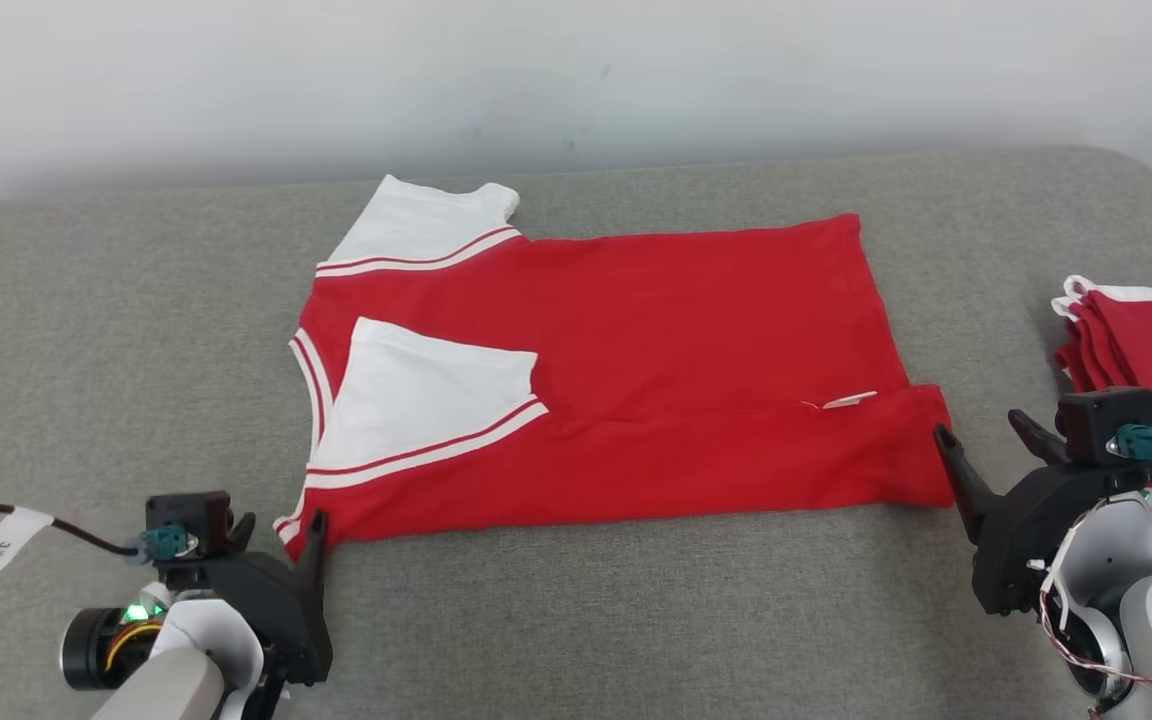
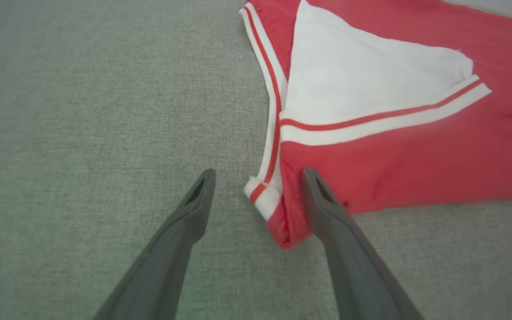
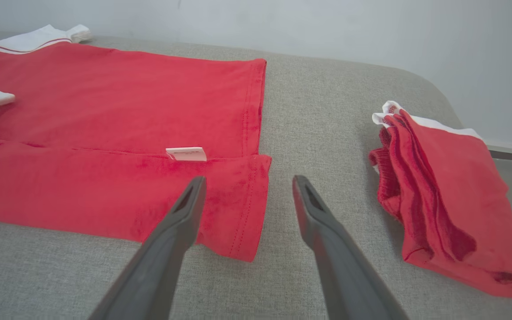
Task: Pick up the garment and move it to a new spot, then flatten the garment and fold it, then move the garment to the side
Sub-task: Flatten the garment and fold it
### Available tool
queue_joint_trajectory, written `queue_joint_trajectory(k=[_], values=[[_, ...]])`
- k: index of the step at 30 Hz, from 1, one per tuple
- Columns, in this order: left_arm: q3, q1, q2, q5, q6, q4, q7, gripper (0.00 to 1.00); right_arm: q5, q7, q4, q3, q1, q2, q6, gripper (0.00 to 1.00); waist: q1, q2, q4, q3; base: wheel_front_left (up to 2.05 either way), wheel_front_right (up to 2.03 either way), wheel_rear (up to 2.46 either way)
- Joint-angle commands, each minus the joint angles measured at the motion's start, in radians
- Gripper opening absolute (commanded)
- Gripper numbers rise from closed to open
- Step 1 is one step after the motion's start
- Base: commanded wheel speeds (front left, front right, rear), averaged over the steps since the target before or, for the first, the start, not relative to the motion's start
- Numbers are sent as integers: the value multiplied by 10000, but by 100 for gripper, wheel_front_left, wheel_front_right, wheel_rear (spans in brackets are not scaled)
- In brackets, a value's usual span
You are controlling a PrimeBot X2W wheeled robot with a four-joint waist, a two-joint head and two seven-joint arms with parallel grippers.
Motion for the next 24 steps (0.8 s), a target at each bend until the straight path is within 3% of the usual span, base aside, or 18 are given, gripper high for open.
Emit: queue_joint_trajectory(k=[1, 8, 9, 10, 11, 17, 24], values=[[0, 125, 17, -50, 93, -30, 107, 100, -44, 23, -100, 25, 84, 35, 9, 100, 1, 1, -112, 52, 0, 0, 0], [47, 437, 48, -473, 415, -121, 873, 100, -36, 103, -277, -70, 232, 36, 9, 100, 1, 1, -303, 148, 0, 0, 0], [38, 518, 33, -529, 433, -132, 970, 89, -43, 132, -293, -105, 270, 54, 9, 100, 1, 1, -320, 154, 0, 0, 0], [29, 571, 25, -544, 455, -173, 1031, 38, -54, 162, -309, -146, 296, 80, 9, 100, 1, 1, -335, 159, 0, 0, 0], [7, 608, 20, -540, 444, -213, 1082, 0, -70, 165, -326, -174, 311, 106, 9, 100, 1, 1, -346, 167, 0, 0, 0], [17, 804, -92, -634, 571, -424, 1020, 0, -292, 397, -167, -739, 226, 335, 9, 100, 1, 1, -329, 339, 0, 0, 0], [-287, 879, -560, -422, 402, -508, 499, 0, -837, 437, 346, -1240, -117, 696, 9, 100, 1, 1, -33, 721, 0, 0, 0]])
